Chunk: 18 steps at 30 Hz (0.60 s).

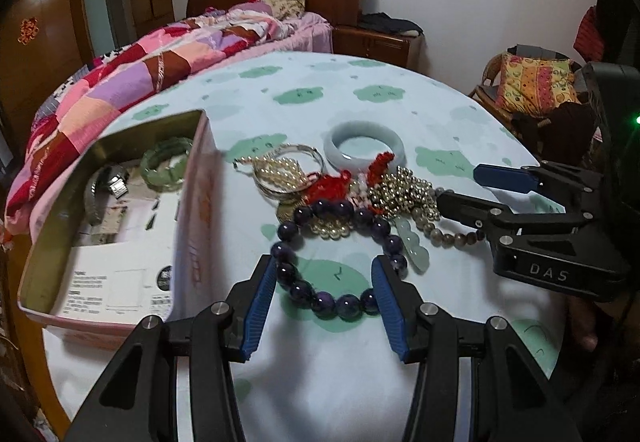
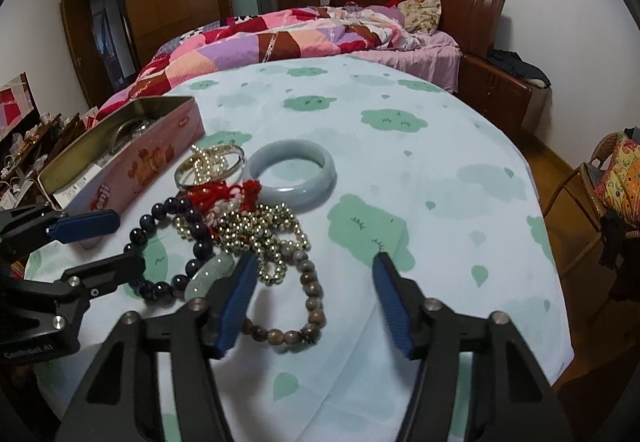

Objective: Organize jewelry
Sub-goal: 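Move both grippers back over the jewelry pile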

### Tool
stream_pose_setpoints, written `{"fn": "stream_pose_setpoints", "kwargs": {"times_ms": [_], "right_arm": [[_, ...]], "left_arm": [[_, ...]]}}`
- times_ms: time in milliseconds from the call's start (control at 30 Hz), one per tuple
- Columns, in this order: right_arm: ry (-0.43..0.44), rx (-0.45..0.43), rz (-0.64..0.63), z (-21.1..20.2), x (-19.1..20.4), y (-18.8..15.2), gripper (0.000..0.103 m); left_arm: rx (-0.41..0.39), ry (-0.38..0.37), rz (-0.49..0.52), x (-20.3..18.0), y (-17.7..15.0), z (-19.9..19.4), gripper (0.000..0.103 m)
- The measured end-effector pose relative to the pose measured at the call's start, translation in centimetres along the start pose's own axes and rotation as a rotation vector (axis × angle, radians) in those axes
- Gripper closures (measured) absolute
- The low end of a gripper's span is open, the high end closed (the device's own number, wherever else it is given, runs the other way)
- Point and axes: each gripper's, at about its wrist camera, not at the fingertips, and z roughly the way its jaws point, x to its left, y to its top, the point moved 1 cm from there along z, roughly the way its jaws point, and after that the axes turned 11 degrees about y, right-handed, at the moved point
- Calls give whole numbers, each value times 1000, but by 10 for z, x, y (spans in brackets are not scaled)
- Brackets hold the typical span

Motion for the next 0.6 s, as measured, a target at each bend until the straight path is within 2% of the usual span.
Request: {"fn": "stream_pose_setpoints", "kwargs": {"times_ms": [233, 333, 433, 600], "right_arm": [[-3, 12, -3, 1, 0, -3, 52], [-9, 6, -5, 0, 1, -4, 53], [-7, -8, -17, -4, 4, -3, 56], [17, 1, -36, 1, 12, 2, 56]], "left_arm": [[26, -26, -7, -1, -3, 5, 53], [26, -32, -7, -1, -3, 6, 54], [20, -30, 10, -4, -3, 5, 58], [19, -36, 24, -7, -1, 6, 59]]}}
